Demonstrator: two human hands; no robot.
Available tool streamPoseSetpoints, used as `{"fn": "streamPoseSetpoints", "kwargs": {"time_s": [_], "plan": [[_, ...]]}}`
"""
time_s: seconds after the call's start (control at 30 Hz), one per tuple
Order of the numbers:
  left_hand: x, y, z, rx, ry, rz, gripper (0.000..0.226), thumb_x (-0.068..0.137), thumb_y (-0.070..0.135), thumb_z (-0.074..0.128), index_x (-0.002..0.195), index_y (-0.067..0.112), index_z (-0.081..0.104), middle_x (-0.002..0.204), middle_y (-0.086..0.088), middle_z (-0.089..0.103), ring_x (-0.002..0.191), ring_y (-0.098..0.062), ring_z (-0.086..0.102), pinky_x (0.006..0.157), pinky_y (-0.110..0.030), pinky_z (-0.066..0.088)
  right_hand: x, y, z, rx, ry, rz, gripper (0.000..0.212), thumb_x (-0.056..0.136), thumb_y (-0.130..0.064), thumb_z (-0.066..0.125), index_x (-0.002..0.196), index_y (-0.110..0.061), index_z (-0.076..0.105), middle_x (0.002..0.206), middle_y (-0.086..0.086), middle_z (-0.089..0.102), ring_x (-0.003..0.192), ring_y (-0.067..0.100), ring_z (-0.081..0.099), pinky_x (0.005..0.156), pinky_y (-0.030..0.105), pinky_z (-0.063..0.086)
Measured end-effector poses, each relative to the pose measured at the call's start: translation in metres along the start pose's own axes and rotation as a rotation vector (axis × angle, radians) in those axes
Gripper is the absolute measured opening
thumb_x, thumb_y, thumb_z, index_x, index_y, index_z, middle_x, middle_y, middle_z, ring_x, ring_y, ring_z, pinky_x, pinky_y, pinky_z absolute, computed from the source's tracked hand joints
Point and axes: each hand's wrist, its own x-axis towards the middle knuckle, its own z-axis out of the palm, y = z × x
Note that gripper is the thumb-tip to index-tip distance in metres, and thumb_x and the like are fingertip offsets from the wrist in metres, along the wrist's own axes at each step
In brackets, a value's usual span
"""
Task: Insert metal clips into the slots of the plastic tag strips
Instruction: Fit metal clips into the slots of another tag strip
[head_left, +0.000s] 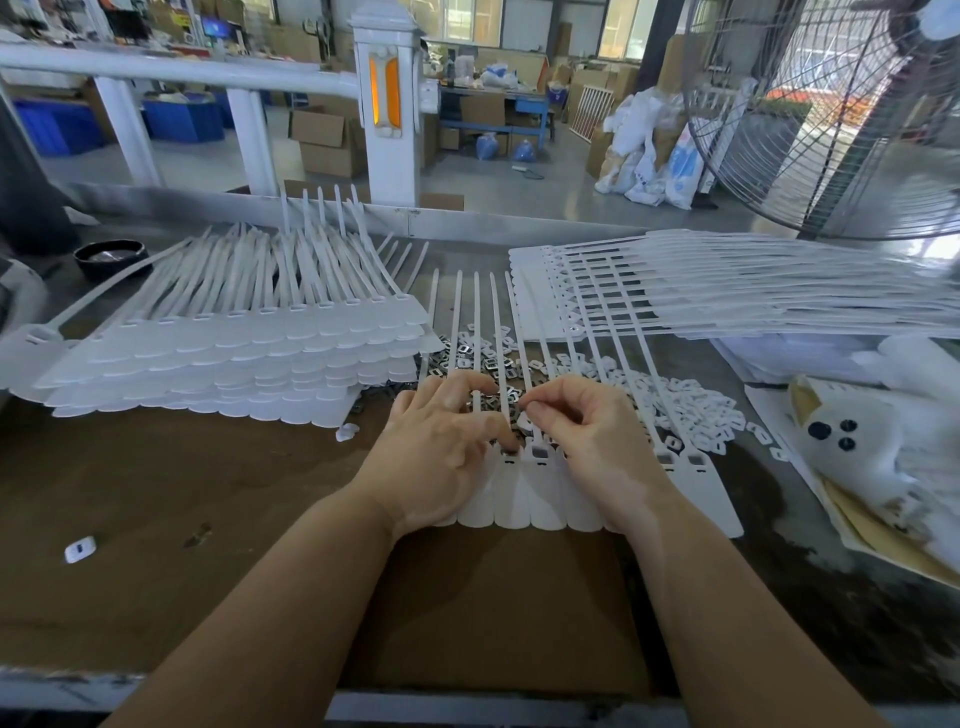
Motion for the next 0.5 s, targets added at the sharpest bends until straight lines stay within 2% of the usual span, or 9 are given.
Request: {"fn": "streamPoseSetpoints", "kwargs": {"time_s": [0.13,0.37,0.5], "plan": [[-0.0003,0.0005,-0.0008,0.028,0.025,0.028,0.035,0.091,0.014,0.044,0.097,0.041,0.064,0.135,0.012,0.033,0.119,-0.011,0.027,0.095,-0.026,0.012,0.0001,-0.0006,0.0002,-0.01,-0.002,-0.007,0.013,0.088,-0.01,0.062,0.083,-0.02,0.068,0.077,-0.005,0.067,0.069,-0.003,0.059,0.063,0.006,0.044],[-0.0011,0.0019,-0.0001,0.112,0.014,0.078,0.032,0.092,0.017,0.039,0.1,0.043,0.055,0.139,0.007,0.026,0.117,-0.013,0.025,0.091,-0.029,0.013,-0.0001,-0.0016,0.0007,-0.011,-0.005,-0.009,0.014,0.088,-0.007,0.06,0.084,-0.019,0.068,0.082,-0.003,0.068,0.073,-0.003,0.061,0.064,0.005,0.045],[-0.0024,0.0005,0.0001,0.082,0.053,0.047,0.031,0.091,0.02,0.046,0.097,0.045,0.063,0.14,0.013,0.029,0.115,-0.01,0.026,0.091,-0.026,0.013,-0.0004,-0.0013,0.0014,0.0,-0.001,0.005,0.014,0.088,-0.008,0.061,0.083,-0.019,0.068,0.08,-0.001,0.067,0.07,-0.004,0.059,0.059,0.006,0.044]]}}
